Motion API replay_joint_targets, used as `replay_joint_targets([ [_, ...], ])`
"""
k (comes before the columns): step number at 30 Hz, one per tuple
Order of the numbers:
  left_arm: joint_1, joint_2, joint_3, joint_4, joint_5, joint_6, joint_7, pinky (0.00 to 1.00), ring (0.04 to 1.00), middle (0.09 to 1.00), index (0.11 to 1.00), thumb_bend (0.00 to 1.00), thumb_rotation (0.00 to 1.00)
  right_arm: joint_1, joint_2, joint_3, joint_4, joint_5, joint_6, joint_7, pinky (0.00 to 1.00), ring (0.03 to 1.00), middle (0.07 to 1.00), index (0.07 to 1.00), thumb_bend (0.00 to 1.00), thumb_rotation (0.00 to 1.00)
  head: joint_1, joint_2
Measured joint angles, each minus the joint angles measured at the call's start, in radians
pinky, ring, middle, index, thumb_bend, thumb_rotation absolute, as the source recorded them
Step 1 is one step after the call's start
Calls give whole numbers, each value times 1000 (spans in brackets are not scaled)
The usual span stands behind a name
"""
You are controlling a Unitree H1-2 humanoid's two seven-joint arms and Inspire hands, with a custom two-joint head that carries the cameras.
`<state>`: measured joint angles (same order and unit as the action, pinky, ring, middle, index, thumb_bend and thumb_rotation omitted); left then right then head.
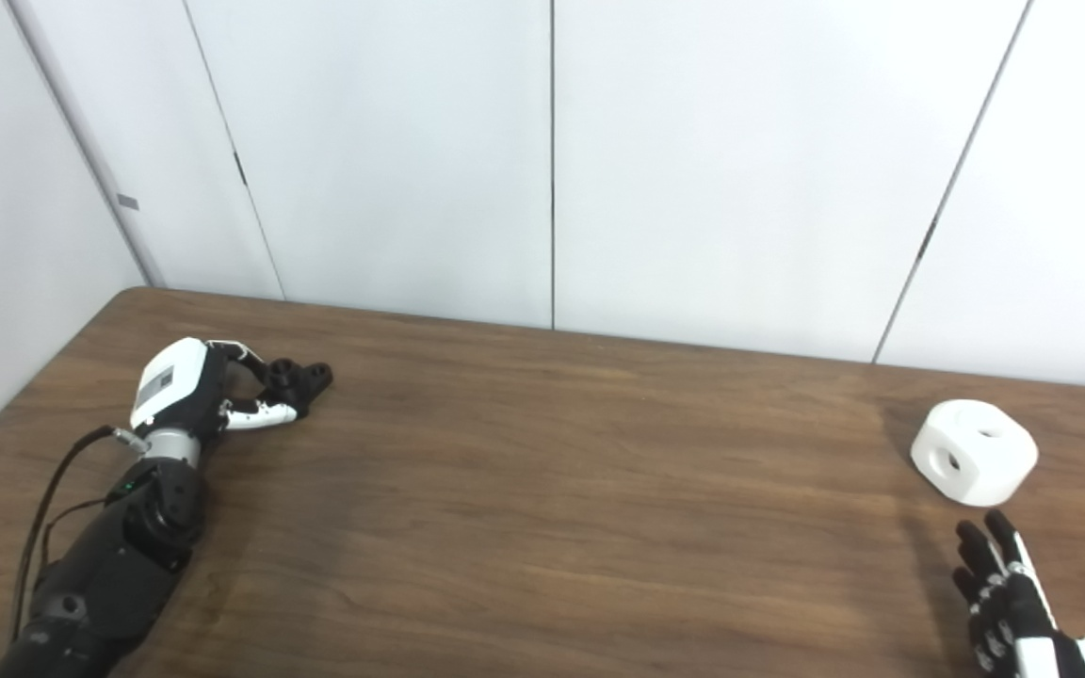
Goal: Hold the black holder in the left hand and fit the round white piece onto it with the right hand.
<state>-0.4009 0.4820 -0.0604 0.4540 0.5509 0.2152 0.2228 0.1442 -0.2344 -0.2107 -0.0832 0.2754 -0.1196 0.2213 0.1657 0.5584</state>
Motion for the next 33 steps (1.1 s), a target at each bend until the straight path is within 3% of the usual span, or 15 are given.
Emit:
replay_joint_targets([
  [12, 109, -3, -72, -196, 21, -29, -43, 807, 874, 781, 485, 524, 52, 2, 4, 1, -7, -8, 0, -1, 1000, 1000, 964, 1000, 645, 914, 9, 3],
  [30, 244, -66, -156, -445, 125, -31, -112, 815, 870, 785, 486, 523, 54, 2, 6, 1, -9, -11, 0, -10, 1000, 1000, 943, 1000, 663, 900, 12, -6],
  [33, 260, -84, -186, -485, 142, -33, -127, 867, 868, 790, 486, 523, 55, 3, 6, 1, -10, -11, 0, -10, 1000, 1000, 938, 999, 669, 895, 12, -8],
])
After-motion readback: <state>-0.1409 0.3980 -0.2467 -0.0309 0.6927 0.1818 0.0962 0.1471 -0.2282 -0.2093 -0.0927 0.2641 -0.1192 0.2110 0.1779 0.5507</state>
